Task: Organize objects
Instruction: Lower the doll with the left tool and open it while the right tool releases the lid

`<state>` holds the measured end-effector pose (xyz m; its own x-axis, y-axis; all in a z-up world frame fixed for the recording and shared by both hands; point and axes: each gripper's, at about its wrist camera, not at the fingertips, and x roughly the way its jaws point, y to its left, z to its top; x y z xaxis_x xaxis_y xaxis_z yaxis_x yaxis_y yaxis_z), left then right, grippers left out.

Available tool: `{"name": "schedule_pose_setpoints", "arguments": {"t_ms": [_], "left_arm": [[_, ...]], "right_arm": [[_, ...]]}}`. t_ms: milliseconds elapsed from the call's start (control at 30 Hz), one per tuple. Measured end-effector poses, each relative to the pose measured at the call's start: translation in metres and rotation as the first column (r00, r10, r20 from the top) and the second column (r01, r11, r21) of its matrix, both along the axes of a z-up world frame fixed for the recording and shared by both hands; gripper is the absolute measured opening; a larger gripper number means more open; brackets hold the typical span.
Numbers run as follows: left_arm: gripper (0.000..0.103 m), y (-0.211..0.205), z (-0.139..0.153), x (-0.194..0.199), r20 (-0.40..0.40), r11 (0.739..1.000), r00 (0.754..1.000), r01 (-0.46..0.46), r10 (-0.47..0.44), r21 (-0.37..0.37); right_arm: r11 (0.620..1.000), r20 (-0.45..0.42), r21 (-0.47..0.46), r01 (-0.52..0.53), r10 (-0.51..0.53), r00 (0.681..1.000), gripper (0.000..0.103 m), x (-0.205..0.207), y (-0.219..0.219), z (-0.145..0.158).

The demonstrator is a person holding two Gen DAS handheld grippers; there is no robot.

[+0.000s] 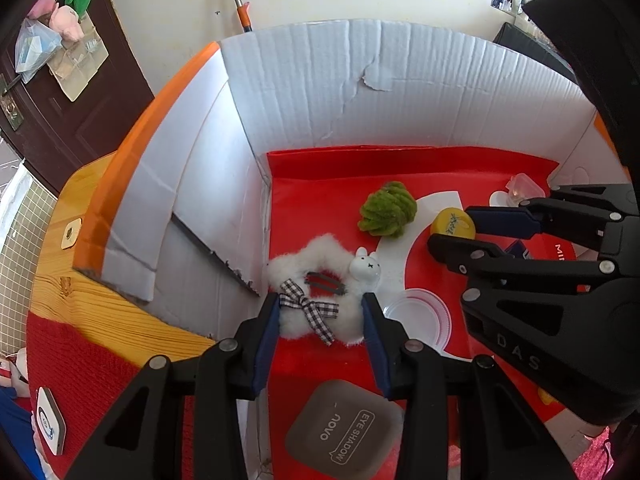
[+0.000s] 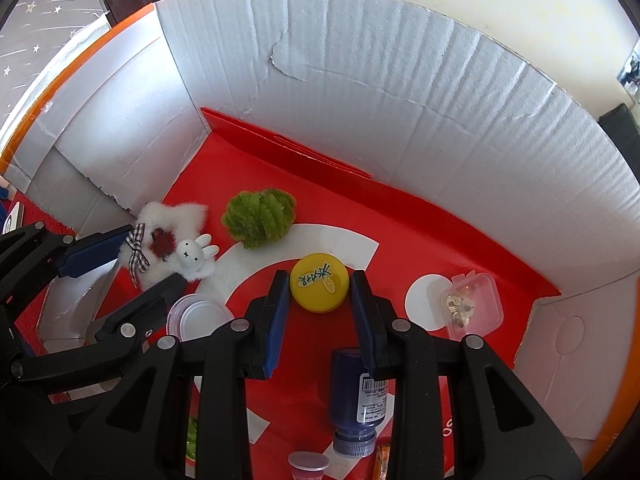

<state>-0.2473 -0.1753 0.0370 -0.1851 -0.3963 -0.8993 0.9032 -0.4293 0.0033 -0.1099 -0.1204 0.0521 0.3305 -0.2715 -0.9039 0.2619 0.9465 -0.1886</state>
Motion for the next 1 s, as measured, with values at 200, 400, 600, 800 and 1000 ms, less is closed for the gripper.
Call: {"name": "schedule_pose_setpoints", "arguments": {"t_ms": [200, 400, 600, 800, 1000], "left_arm": [[0.043, -0.008, 0.002, 0.007, -0.004, 1.0, 1.0, -0.003, 0.003, 0.004], [0.044, -0.016, 0.006, 0.014, -0.006, 1.0, 1.0, -0.005, 0.005, 0.004], [0.047, -0.017, 0.007, 0.012, -0.004, 1.0, 1.0, -0.003, 0.003, 0.001], [0.047, -0.019, 0.011, 0.014, -0.008, 1.0, 1.0, -0.011, 0.011, -0.001], [0.049, -0.02, 0.015, 0.014, -0.018, 1.0, 1.0, -0.016, 0.016, -0.002]], "right_arm": [[1.0, -0.006, 0.0, 0.0, 0.0, 1.0, 0.03, 0.008, 0.011, -0.004], [1.0, -0.01, 0.001, 0.0, 0.0, 1.0, 0.03, 0.011, 0.012, -0.005], [1.0, -0.012, 0.0, -0.002, 0.002, 1.0, 0.03, 0.012, 0.012, -0.004], [1.0, -0.015, 0.0, -0.008, 0.008, 1.0, 0.03, 0.021, 0.006, -0.004], [1.0, -0.015, -0.004, -0.009, 0.009, 1.0, 0.03, 0.023, 0.008, -0.001]]}}
